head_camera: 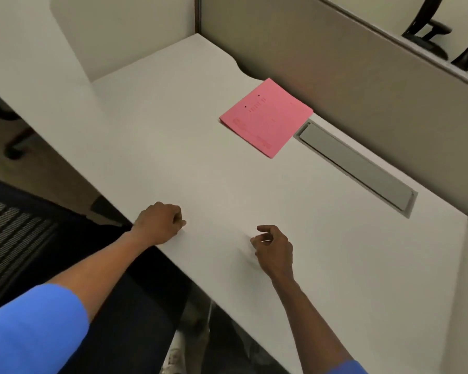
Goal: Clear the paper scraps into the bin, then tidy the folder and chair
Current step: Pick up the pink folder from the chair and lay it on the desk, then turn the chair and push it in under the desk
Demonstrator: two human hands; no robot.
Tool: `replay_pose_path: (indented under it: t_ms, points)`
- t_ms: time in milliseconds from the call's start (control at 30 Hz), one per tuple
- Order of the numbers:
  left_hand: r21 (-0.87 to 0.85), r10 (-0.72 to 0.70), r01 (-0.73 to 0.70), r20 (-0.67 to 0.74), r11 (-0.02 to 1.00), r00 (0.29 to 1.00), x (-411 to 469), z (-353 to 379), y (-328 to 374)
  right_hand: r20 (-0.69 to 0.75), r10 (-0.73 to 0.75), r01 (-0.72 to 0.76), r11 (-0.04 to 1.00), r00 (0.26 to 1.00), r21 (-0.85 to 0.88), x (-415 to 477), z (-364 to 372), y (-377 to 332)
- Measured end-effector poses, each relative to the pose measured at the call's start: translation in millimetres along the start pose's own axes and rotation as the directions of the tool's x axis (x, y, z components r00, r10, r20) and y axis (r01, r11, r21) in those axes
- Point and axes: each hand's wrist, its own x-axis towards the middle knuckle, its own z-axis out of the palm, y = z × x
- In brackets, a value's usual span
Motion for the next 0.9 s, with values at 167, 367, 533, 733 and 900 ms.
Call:
replay_pose_path:
  t_ms: [167, 367, 533, 733, 900]
  points:
    - [-0.036, -0.019, 0.022, 0.093, 0.999, 0.996, -86, 21, -38, 0.029, -0.008, 0.01, 0.998, 1.0, -0.054, -68, -1, 31]
    - [-0.038, -0.063, 0.073, 0.229, 0.997, 0.972, -169, 66, -72, 0.119, -0.031, 0.05, 0.987, 0.992, -0.152, -137, 3, 71]
    - [-0.063, -0.106, 0.135, 0.334, 0.989, 0.937, -236, 105, -85, 0.186, -0.054, 0.098, 0.966, 0.981, -0.24, -179, 2, 109]
    - [-0.143, -0.217, 0.276, 0.33, 0.951, 0.919, -314, 149, -93, 0.356, -0.044, 0.162, 0.937, 0.933, -0.309, -226, 4, 163]
    - [-0.184, -0.285, 0.336, 0.255, 0.924, 0.924, -377, 189, -83, 0.45, -0.081, 0.257, 0.903, 0.89, -0.345, -265, 5, 204]
